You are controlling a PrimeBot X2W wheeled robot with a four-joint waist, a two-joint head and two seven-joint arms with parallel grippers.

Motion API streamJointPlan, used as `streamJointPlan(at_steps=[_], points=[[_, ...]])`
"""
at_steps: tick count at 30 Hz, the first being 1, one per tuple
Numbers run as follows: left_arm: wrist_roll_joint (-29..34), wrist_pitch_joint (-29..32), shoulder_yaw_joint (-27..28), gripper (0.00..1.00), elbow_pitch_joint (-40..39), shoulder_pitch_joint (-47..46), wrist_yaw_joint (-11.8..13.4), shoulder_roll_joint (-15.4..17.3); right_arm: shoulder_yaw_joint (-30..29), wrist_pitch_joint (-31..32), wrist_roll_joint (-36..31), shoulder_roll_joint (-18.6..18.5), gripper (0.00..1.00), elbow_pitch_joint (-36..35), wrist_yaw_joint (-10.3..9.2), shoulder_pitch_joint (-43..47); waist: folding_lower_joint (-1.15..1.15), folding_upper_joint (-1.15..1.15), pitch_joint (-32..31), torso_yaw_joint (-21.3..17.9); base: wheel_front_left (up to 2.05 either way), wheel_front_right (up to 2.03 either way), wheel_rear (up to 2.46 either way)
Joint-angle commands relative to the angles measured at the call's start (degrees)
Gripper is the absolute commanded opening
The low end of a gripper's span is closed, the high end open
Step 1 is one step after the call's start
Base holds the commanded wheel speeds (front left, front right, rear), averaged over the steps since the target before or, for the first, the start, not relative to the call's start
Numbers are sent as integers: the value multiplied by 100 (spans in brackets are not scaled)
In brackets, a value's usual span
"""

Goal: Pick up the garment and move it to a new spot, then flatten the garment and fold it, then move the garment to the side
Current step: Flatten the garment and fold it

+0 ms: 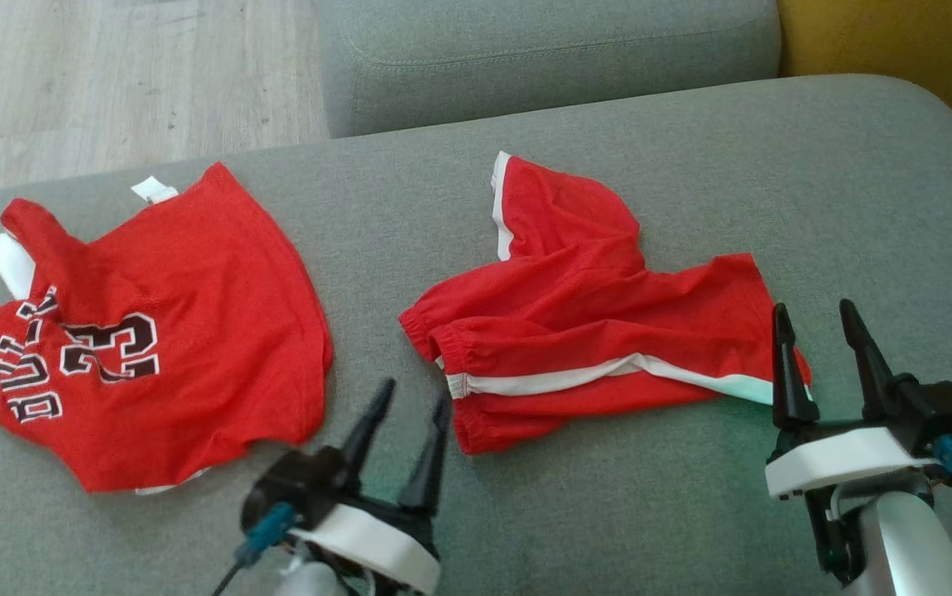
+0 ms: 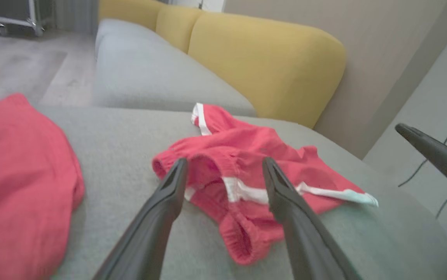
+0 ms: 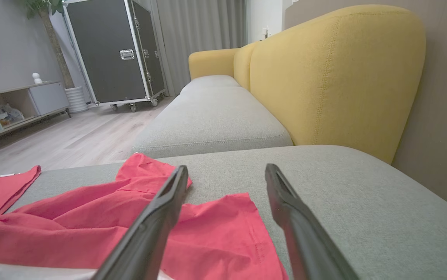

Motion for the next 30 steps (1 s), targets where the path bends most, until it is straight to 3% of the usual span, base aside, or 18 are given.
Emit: streamJointPlan(at_steps=[1, 13, 22, 24, 30], points=[[-216, 126, -23, 100, -46, -396, -48, 7, 143, -77, 28, -13, 100, -126, 23, -172, 0, 0, 0, -2, 0, 0, 0], [-448, 759, -491, 100, 781, -1015, -68, 13, 256, -77, 122, -12, 100, -12, 23, -282, 0, 0, 150, -215, 0, 0, 0], [-569, 645, -491, 100, 1011, -1227, -70, 13, 263, -77, 164, -12, 100, 19, 23, -290, 0, 0, 229, -346, 0, 0, 0], [-606, 606, -524, 0, 1012, -1252, -76, 17, 264, -77, 156, -12, 100, 58, 23, -289, 0, 0, 229, -368, 0, 0, 0], [-657, 437, -626, 0, 887, -1230, -87, 107, 129, -77, -12, -12, 100, 422, 23, -268, 0, 0, 191, -392, 0, 0, 0]])
